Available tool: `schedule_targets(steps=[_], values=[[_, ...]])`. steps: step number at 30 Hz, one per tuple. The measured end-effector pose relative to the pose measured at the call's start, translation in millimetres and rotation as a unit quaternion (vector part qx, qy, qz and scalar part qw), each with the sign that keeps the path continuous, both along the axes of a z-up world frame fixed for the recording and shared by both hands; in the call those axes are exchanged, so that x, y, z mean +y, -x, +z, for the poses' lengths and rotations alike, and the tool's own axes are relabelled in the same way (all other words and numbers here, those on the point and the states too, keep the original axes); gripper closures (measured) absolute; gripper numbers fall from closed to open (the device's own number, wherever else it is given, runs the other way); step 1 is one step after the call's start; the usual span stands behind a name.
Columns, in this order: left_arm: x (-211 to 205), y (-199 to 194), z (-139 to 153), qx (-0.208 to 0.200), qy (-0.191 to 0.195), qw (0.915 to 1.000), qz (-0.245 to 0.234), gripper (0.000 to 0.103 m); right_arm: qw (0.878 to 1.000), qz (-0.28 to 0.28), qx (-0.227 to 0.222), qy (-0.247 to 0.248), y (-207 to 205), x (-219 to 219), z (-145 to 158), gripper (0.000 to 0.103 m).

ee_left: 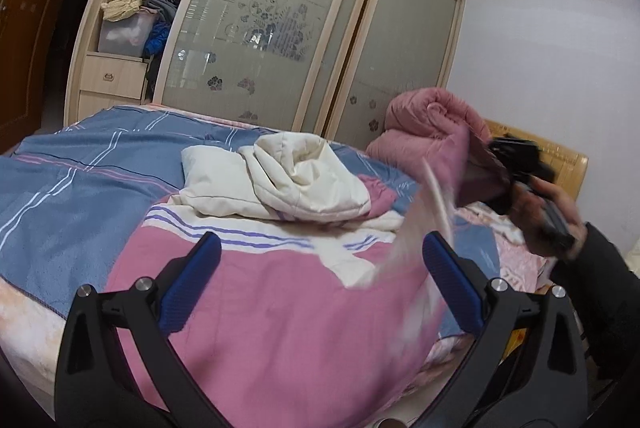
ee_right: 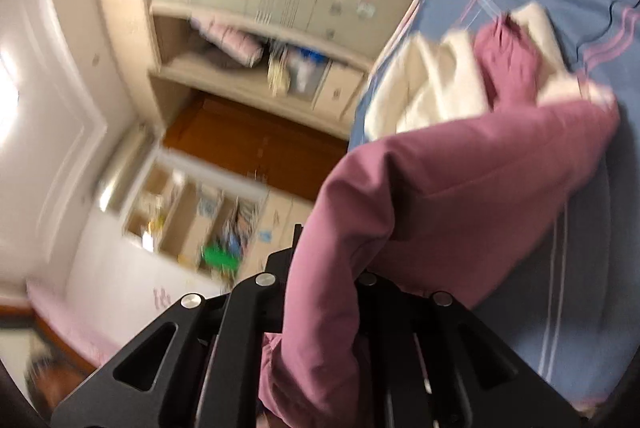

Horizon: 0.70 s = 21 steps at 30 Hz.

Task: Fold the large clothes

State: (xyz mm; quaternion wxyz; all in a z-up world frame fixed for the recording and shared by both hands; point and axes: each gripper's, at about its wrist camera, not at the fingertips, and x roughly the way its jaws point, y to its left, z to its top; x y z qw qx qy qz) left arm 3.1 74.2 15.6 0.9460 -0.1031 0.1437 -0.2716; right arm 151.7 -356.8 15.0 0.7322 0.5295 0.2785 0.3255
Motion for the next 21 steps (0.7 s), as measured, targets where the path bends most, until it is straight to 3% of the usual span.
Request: schedule_targets(steps=[3, 10, 14, 21], values=[[6.6, 1.0, 2.8, -0.01, 0.011, 0.9999, 0.008, 0.002, 0.998, -0.048, 0.033, -0.015, -36.5, -16.7, -19.6, 0.094], [15.4, -0.8, 6.6, -0.023, 0.019, 0.9993, 0.021, 0.002, 0.976, -0.16, 0.124, -0.083, -75.3, -60.7, -120.9, 0.094], [16.6, -7.0, -1.0, -0.005, 0.011, 0.9995, 0.029, 0.002, 0.968, -0.183, 0.108, -0.133, -75.5, -73.3, -161.4, 0.094], [8.6, -30.3, -16.3, 0.022, -0.071, 0.9949, 0.068, 0.002, 0.971, -0.17, 0.088, -0.144, -80.7, -87.2, -159.1, 0.094]])
